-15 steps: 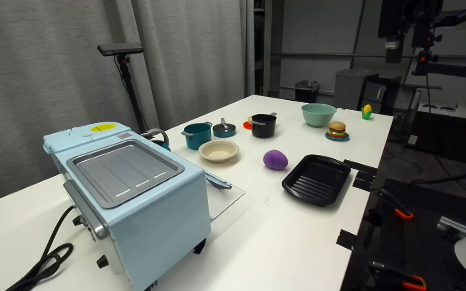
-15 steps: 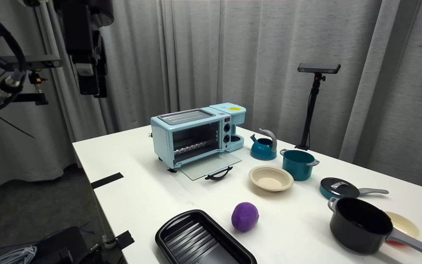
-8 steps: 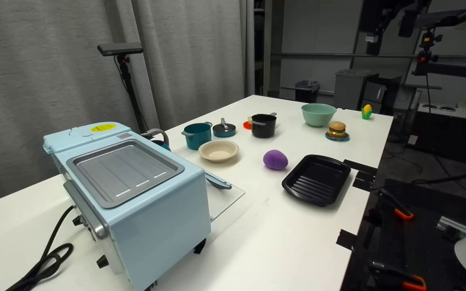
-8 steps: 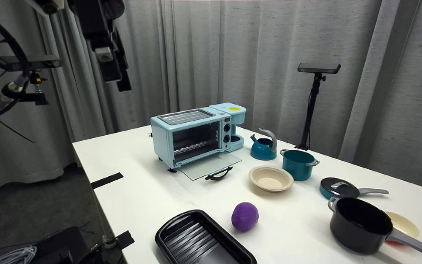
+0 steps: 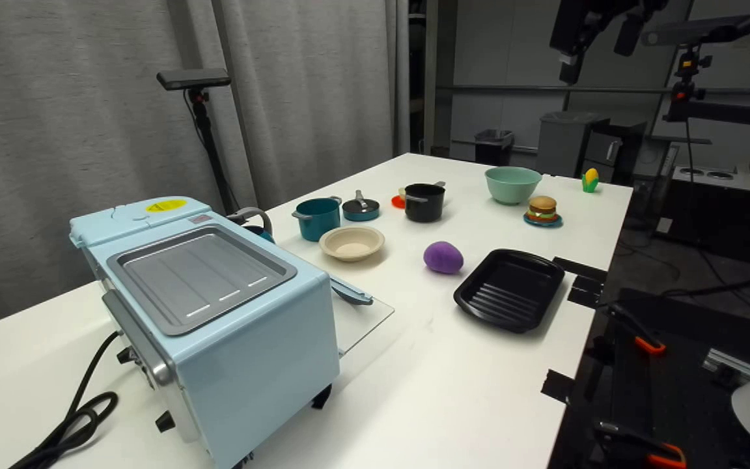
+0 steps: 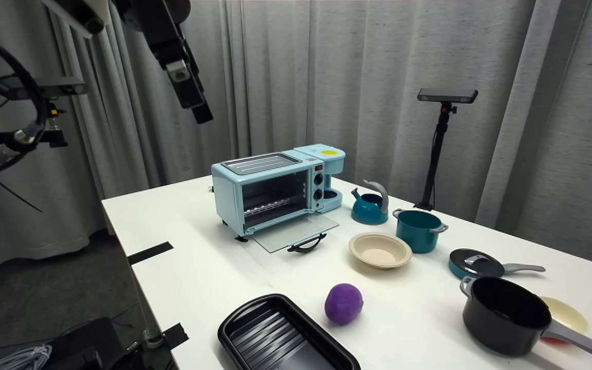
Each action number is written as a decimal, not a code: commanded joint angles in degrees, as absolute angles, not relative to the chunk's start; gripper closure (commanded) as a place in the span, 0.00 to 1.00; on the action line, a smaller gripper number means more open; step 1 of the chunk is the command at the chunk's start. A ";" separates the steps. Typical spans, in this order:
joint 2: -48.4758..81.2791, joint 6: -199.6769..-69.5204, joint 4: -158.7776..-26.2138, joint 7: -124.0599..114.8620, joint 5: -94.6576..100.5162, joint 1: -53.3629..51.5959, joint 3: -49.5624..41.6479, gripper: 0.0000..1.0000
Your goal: Close the oven door
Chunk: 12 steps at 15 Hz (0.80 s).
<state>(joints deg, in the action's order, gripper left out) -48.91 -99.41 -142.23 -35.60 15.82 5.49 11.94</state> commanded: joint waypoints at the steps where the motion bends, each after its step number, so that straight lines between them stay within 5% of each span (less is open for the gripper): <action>1: -48.88 -99.30 -142.17 -35.44 15.12 5.60 12.02 0.00; 12: -36.98 -97.86 -129.38 -20.90 7.35 4.98 4.89 0.00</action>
